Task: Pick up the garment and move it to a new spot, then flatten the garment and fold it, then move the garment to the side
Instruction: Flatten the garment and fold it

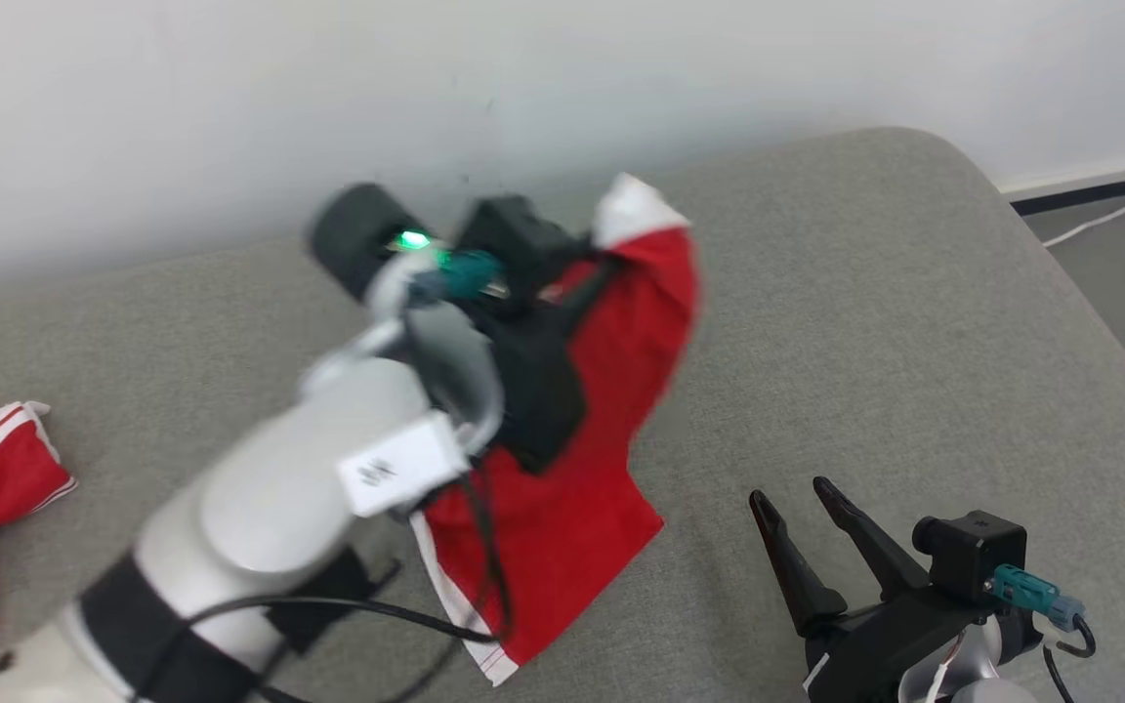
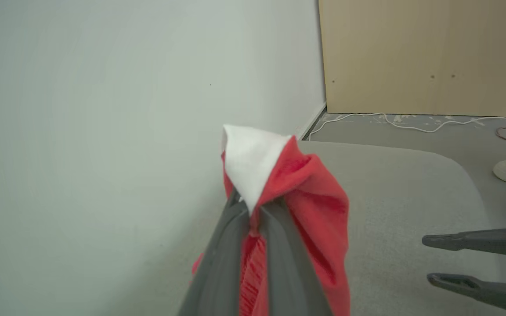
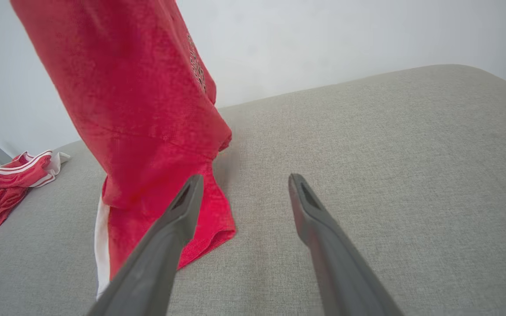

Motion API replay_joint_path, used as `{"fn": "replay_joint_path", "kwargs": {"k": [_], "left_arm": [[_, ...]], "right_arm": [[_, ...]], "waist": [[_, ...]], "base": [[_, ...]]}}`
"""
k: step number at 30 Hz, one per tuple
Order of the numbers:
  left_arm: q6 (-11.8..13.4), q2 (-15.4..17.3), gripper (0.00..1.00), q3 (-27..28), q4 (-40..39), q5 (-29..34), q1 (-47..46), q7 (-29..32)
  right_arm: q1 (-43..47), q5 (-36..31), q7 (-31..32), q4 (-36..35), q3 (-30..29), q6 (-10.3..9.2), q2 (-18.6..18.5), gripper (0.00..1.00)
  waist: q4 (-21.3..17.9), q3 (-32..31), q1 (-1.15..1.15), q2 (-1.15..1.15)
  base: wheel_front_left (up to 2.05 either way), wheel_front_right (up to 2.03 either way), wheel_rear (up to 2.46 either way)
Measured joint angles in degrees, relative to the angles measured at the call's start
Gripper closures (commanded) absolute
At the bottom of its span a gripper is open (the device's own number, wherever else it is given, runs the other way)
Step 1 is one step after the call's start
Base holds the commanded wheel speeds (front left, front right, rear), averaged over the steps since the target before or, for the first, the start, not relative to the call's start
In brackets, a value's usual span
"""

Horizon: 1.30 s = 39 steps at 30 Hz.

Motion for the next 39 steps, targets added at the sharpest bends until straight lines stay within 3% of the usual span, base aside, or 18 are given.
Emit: {"fn": "replay_joint_path", "kwargs": {"k": [3, 6, 13, 21, 25, 26, 27, 28, 29, 34, 39], "left_arm": [[-1.1, -4.3, 1.00, -2.1, -0.6, 0.0, 0.0, 0.5], [-1.1, -5.2, 1.00, -2.2, 0.1, -0.1, -0.2, 1.2], [-0.5, -1.7, 1.00, -1.0, 7.1, -1.2, 0.3, 3.4], [0.4, 4.2, 1.00, -0.5, 12.1, -2.1, 6.8, 5.2], [0.3, 4.6, 1.00, -1.4, 13.5, -2.1, 8.6, 5.4], [0.3, 4.6, 0.96, -1.6, 13.7, -2.1, 9.1, 5.4], [0.3, 4.7, 0.78, -1.8, 14.2, -2.1, 9.6, 5.4], [0.3, 4.8, 0.83, -2.0, 14.5, -2.1, 10.0, 5.4], [0.1, 5.0, 0.97, -2.0, 14.8, -2.1, 10.4, 5.3], [0.0, 5.3, 1.00, -1.9, 16.2, -2.7, 12.1, 4.3], [2.0, 6.0, 1.00, 0.4, 17.0, -3.8, 12.4, 1.2]], "right_arm": [[0.0, 0.3, -0.4, 0.1, -0.2, 0.00, 0.0, 0.00], [-0.3, 0.3, -0.4, 0.3, -0.2, 0.01, 0.0, 0.00], [-1.1, 0.4, -1.4, 0.8, -1.4, 0.07, -0.1, 0.00], [-1.1, 0.6, -1.9, 1.0, -2.2, 0.01, -0.5, 0.00], [-1.1, 0.6, -2.0, 1.1, -2.3, 0.01, -1.0, 0.00], [-1.1, 0.6, -2.0, 1.1, -2.3, 0.01, -1.2, 0.00], [-1.1, 0.6, -2.0, 1.1, -2.3, 0.01, -1.2, 0.00], [-1.1, 0.6, -2.0, 1.1, -2.3, 0.01, -1.2, 0.00], [-1.1, 0.6, -2.0, 1.2, -2.3, 0.01, -1.3, 0.00], [-1.2, 0.6, -1.9, 1.5, -2.1, 0.09, -1.5, 0.00], [-1.2, 0.6, -1.8, 1.8, -1.2, 0.51, -1.5, 0.00]], "waist": [[-0.8, 0.8, 0.00, 0.00], [-1.5, 1.7, 0.00, 0.00], [-2.5, 3.6, 0.00, 0.00], [-0.7, 4.2, 0.00, 0.00], [0.8, 4.2, 0.01, 0.00], [1.3, 4.2, 0.00, 0.00], [1.7, 4.1, 0.00, 0.00], [2.2, 4.0, 0.00, 0.00], [2.6, 4.0, 0.00, 0.00], [4.6, 3.2, 0.00, 0.00], [5.8, 1.6, 0.00, 0.00]], "base": [[0.00, 0.00, 0.00], [0.00, 0.00, 0.00], [0.00, 0.00, 0.00], [0.00, 0.00, 0.00], [0.00, 0.00, 0.00], [0.00, 0.00, 0.00], [0.00, 0.00, 0.00], [0.00, 0.00, 0.00], [0.00, 0.00, 0.00], [0.00, 0.00, 0.00], [0.00, 0.00, 0.00]]}}
